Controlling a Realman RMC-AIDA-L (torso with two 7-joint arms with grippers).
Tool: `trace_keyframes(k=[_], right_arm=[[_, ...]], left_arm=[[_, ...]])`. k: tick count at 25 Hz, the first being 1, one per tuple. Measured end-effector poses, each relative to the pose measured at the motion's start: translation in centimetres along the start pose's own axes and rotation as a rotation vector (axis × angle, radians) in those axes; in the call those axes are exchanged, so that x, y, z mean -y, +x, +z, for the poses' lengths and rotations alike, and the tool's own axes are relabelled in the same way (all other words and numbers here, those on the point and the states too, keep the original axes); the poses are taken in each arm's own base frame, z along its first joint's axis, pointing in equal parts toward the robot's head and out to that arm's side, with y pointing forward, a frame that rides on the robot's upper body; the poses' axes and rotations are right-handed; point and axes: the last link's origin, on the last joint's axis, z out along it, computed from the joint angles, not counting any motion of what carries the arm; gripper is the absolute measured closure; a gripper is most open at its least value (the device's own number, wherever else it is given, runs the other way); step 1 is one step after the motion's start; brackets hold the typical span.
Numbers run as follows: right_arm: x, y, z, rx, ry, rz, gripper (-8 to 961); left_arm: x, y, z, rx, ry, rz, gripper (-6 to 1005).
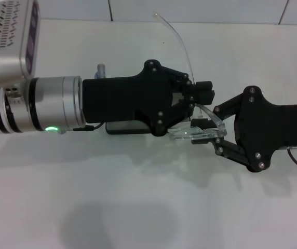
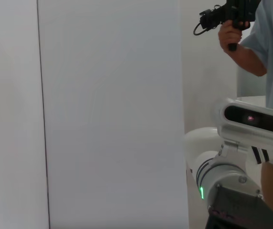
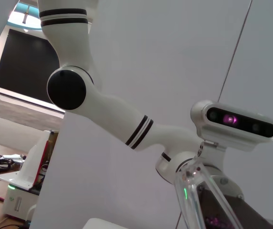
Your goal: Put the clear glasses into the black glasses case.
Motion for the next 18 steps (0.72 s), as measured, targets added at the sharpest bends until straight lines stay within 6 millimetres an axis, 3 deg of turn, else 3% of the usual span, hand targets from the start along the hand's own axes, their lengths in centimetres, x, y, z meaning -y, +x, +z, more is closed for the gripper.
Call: trace_keyframes(k=[10, 18], right_arm=[[0.0, -0.2, -0.1, 0.019, 0.014, -0.011, 849], [-0.2, 0.0, -0.3, 0.016, 0.021, -0.004, 848]], left_arm=[[-0.2, -0.4, -0.3, -0.001, 0.012, -0.017, 908], [0.4, 0.4, -1.2, -0.053, 0.069, -0.001, 908]])
